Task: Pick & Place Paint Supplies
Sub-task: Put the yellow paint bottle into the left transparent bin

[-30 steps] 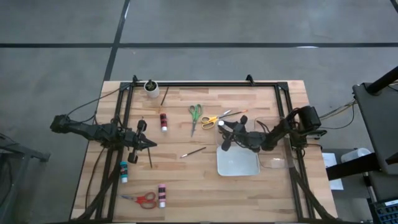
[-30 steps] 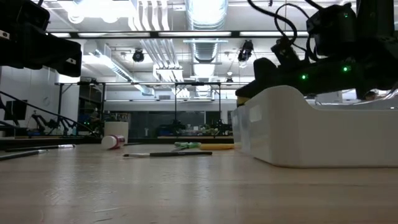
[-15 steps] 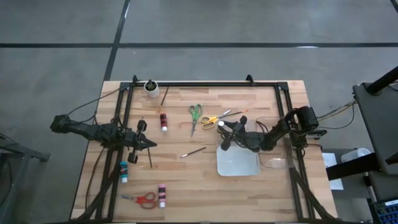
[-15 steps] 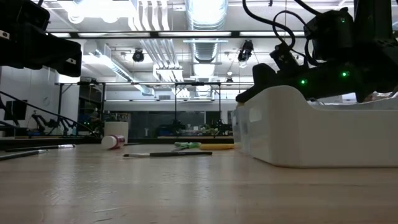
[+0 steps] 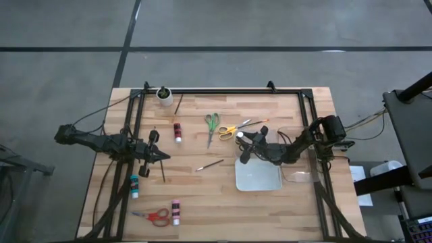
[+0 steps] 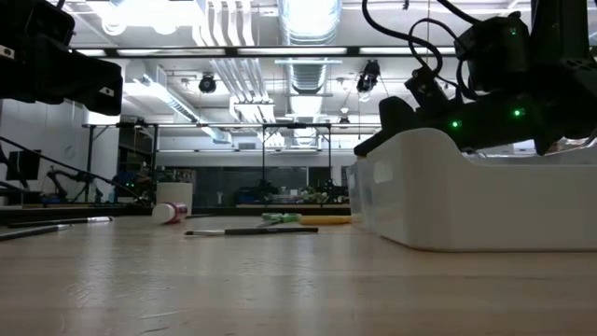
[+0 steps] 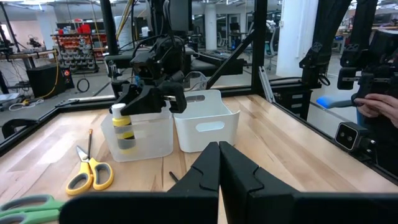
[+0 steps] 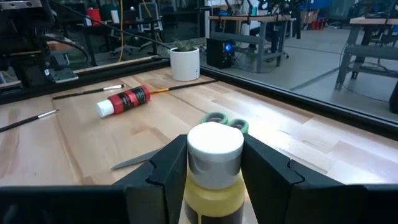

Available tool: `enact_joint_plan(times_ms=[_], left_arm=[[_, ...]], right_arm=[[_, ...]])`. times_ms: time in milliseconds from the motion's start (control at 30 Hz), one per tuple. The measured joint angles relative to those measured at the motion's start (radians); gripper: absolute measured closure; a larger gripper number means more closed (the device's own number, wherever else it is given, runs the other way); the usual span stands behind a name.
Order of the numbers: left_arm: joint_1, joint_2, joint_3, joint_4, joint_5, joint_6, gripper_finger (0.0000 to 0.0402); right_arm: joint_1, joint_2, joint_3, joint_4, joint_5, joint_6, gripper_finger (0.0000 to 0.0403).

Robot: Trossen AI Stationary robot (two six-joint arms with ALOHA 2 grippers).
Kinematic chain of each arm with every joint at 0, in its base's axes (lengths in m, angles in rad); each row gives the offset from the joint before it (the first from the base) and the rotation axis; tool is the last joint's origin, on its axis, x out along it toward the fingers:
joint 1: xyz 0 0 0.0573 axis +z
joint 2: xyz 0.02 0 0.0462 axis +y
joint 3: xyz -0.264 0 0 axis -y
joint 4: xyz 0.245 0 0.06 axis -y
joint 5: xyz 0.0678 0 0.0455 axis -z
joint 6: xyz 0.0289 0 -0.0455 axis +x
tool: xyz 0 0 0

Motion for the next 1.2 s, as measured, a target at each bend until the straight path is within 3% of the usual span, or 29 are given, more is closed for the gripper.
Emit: enact_joint_plan(times_ms=[1200], left_arm=[[0.0,0.0,0.0,0.0,0.0,0.0,0.0398]], right_arm=[[-0.011,0.0,0.013,-0.028,-0.021,0.026,0.0266]])
